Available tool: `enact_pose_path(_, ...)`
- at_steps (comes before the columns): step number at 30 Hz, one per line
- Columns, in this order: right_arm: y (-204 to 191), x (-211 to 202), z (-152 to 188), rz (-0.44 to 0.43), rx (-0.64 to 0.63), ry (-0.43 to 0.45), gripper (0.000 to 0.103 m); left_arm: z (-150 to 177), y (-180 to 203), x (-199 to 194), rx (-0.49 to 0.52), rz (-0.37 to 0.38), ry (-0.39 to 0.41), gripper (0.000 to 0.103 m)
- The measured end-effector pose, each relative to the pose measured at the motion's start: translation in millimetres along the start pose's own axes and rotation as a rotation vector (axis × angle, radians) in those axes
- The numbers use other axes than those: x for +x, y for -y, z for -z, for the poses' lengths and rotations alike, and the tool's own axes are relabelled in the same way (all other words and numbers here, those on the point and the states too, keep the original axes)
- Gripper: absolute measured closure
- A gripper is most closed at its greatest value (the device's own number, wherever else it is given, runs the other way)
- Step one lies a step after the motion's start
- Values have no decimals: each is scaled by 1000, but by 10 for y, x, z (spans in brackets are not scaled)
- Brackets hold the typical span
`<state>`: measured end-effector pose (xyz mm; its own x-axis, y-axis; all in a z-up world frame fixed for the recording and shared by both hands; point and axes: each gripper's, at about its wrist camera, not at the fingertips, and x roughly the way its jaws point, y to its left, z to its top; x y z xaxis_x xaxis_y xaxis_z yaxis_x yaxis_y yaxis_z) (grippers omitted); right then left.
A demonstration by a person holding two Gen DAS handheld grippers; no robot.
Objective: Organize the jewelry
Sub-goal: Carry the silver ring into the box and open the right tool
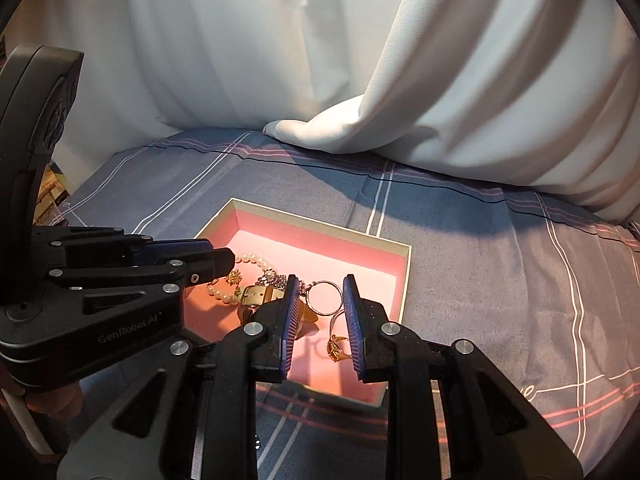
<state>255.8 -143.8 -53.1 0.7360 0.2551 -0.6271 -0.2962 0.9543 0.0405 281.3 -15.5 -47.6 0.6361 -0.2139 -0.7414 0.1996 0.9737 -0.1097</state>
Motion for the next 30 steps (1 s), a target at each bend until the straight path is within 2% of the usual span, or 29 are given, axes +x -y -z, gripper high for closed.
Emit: enact_pose_path(30,17,208,114,-18,-1,-70,80,0,-54,174,-8,-22,-40,84)
